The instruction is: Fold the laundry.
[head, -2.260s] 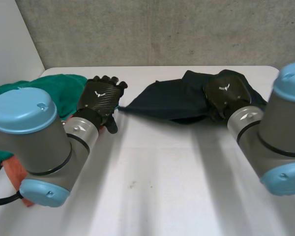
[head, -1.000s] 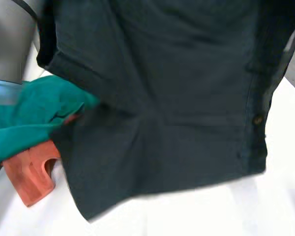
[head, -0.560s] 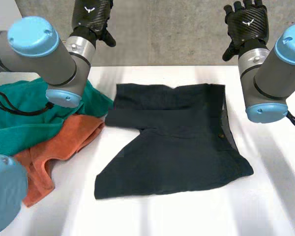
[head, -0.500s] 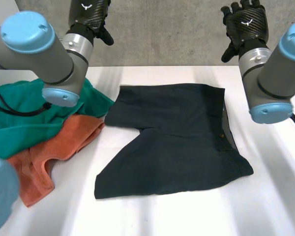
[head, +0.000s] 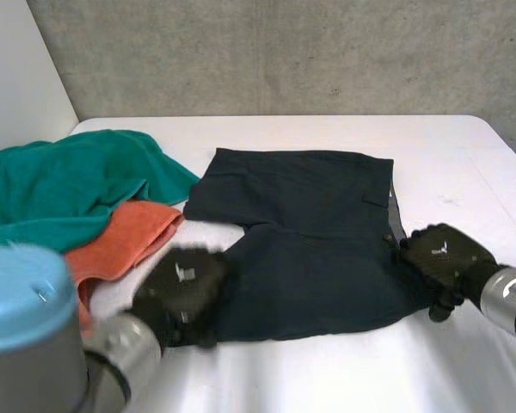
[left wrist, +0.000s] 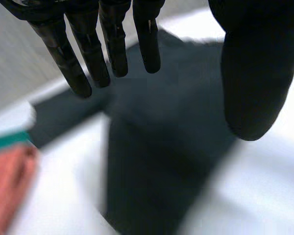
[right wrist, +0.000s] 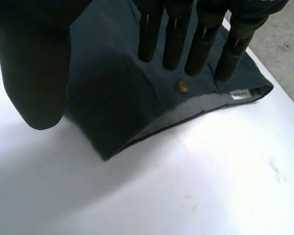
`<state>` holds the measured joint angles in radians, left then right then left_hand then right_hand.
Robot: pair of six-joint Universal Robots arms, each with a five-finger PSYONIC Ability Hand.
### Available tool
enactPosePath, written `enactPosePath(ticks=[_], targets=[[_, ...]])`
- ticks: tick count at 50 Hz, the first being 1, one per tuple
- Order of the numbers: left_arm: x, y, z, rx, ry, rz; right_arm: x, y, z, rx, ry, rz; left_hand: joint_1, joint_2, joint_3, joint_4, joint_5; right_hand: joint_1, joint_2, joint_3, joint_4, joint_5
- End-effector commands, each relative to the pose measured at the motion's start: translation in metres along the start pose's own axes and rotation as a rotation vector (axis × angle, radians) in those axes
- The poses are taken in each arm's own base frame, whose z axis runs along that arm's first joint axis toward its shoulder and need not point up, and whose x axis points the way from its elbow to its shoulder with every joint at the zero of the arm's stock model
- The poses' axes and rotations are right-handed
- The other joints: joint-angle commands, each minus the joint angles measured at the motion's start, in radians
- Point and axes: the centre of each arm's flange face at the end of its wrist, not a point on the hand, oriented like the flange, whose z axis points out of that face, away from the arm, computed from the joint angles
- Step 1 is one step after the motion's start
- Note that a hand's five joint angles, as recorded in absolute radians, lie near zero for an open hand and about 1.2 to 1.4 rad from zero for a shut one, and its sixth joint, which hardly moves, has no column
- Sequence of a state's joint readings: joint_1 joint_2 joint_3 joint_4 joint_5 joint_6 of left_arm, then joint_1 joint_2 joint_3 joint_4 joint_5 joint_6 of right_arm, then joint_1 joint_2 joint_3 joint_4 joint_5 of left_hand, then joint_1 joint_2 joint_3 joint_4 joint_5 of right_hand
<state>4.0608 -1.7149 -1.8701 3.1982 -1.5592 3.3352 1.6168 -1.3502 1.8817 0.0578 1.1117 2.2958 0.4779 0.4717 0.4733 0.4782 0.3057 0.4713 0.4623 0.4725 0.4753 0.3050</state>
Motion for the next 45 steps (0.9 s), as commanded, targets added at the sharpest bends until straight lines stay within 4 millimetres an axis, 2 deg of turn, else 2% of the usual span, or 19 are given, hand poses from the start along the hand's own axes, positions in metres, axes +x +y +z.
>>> enactPosePath(ticks=[1,3,6,7,9,11,17,19,22,24,31,39,41,44,45], targets=[[0.012,0.044,0.004,-0.149,0.045,0.004,-0.003,0.019,0.008,0.068,0.026,-0.005,0.082,0.088,0.087,0.082,0.08,0.163,0.172,0.161,0.159,0.154],[0.011,0.044,0.007,-0.141,0.037,0.002,-0.004,0.026,0.013,0.063,0.019,0.005,0.067,0.074,0.072,0.067,0.065,0.189,0.198,0.188,0.185,0.181],[0.006,0.042,0.016,-0.1,0.015,-0.003,-0.008,0.033,0.019,0.056,-0.001,0.022,0.079,0.085,0.084,0.079,0.077,0.405,0.414,0.404,0.401,0.397],[0.006,0.041,0.018,-0.088,0.011,-0.002,-0.009,0.035,0.022,0.062,-0.007,0.021,0.079,0.085,0.084,0.079,0.077,0.674,0.683,0.673,0.67,0.666],[0.004,0.038,0.022,-0.051,0.001,0.0,-0.009,0.036,0.024,0.065,-0.003,0.017,0.076,0.082,0.081,0.076,0.074,0.924,0.933,0.923,0.92,0.916],[0.004,0.037,0.026,-0.036,-0.003,0.001,-0.008,0.037,0.026,0.07,0.005,0.014,0.079,0.085,0.084,0.079,0.077,0.925,0.934,0.924,0.921,0.917],[0.005,0.05,0.039,-0.073,0.003,0.1,-0.008,0.036,0.025,0.07,0.006,0.036,0.117,0.123,0.122,0.117,0.115,0.925,0.934,0.924,0.921,0.917],[0.005,0.053,0.045,-0.072,0.002,0.153,-0.007,0.035,0.025,0.07,0.008,0.047,0.251,0.258,0.256,0.251,0.249,0.925,0.934,0.924,0.921,0.917],[0.002,0.054,0.053,-0.054,-0.014,0.196,-0.007,0.033,0.024,0.075,0.012,0.052,0.328,0.334,0.333,0.328,0.326,0.925,0.934,0.924,0.921,0.917],[-0.003,0.055,0.06,-0.044,-0.047,0.222,-0.006,0.032,0.024,0.076,0.016,0.051,0.557,0.563,0.561,0.556,0.554,0.925,0.934,0.924,0.921,0.917],[-0.012,0.043,0.072,0.018,-0.108,0.261,0.001,0.025,0.021,0.091,0.049,0.058,0.918,0.924,0.922,0.918,0.916,0.925,0.934,0.924,0.921,0.917],[-0.024,0.048,0.082,-0.033,-0.123,0.272,0.015,0.013,0.017,0.104,0.115,0.076,0.918,0.925,0.923,0.918,0.916,0.925,0.934,0.924,0.921,0.917],[-0.025,0.045,0.08,-0.037,-0.125,0.272,0.018,0.008,0.013,0.104,0.129,0.07,0.918,0.925,0.923,0.918,0.916,0.925,0.934,0.924,0.921,0.917],[-0.031,0.012,0.065,0.03,-0.148,0.256,0.026,-0.013,0.001,0.118,0.151,0.045,0.918,0.925,0.923,0.918,0.916,0.925,0.934,0.924,0.921,0.917],[-0.031,0.002,0.06,0.051,-0.152,0.254,0.032,-0.026,-0.008,0.126,0.169,0.036,0.918,0.925,0.923,0.918,0.916,0.925,0.934,0.924,0.921,0.917]])
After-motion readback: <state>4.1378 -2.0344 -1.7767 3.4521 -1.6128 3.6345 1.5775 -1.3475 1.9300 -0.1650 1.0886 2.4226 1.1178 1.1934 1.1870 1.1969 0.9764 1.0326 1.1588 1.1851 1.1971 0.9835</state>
